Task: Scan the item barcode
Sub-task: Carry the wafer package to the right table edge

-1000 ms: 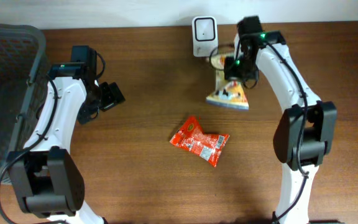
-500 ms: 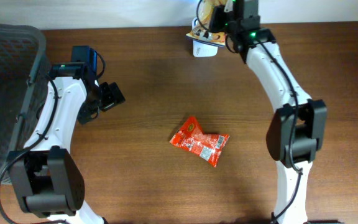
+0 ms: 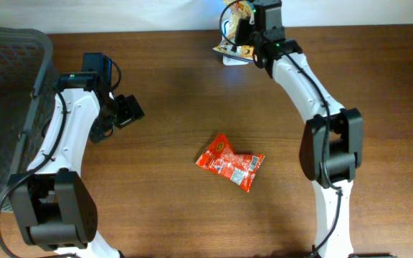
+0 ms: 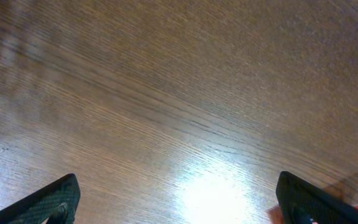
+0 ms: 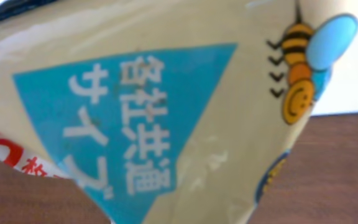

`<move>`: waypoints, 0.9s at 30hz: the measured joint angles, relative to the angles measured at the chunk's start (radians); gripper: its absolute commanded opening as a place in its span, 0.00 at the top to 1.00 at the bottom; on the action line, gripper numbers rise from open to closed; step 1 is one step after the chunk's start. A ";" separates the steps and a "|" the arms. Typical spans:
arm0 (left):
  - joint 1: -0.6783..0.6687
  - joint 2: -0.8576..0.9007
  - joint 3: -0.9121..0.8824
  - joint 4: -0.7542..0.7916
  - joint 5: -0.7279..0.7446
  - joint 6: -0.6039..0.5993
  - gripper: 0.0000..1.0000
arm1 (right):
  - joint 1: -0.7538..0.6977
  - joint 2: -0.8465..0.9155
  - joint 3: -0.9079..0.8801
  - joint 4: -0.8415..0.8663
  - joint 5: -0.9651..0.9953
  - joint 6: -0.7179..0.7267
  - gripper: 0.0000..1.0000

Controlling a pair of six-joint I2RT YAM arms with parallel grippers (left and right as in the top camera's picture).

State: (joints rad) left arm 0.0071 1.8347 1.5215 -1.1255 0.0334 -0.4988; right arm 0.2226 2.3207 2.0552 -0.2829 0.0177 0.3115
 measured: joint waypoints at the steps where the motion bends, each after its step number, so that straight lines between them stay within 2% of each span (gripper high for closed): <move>1: 0.000 0.000 0.000 0.000 0.000 0.000 0.01 | -0.025 -0.045 0.000 -0.059 0.001 0.000 0.96; 5: 0.000 0.000 0.000 0.003 -0.001 0.000 0.01 | -0.189 -0.205 0.005 -0.301 0.036 0.051 0.96; 6: 0.000 0.000 0.000 0.000 0.000 0.000 0.01 | -0.277 -0.245 0.007 -0.402 0.074 0.080 0.96; 11: 0.000 0.000 0.000 0.001 0.000 0.000 0.01 | -0.571 -0.232 0.010 -0.720 0.206 0.126 0.96; 17: 0.000 0.000 0.000 0.001 0.000 0.000 0.01 | -0.785 -0.163 0.007 -0.783 0.230 0.134 0.96; 19: 0.000 0.000 0.000 0.000 0.000 0.000 0.01 | -0.850 -0.121 0.007 -0.784 0.237 0.134 0.84; 20: 0.000 0.000 0.000 0.000 0.000 0.000 0.01 | -0.873 -0.097 0.007 -0.775 0.237 0.132 0.73; 22: 0.000 0.000 0.000 0.000 0.000 0.000 0.01 | -0.885 -0.071 0.007 -0.754 0.237 0.134 0.65; 24: 0.000 0.000 0.000 0.001 0.000 0.000 0.01 | -0.885 -0.066 0.007 -0.731 0.237 0.137 0.39; 25: 0.000 0.000 0.000 0.000 0.000 0.000 0.01 | -0.885 -0.066 0.007 -0.726 0.236 0.135 0.30; 27: 0.000 0.000 0.000 0.000 0.000 0.000 0.01 | -0.885 -0.066 0.007 -0.749 0.237 0.134 0.27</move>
State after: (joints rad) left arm 0.0071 1.8351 1.5211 -1.1252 0.0334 -0.4988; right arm -0.6624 2.2547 2.0624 -1.0317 0.2543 0.4454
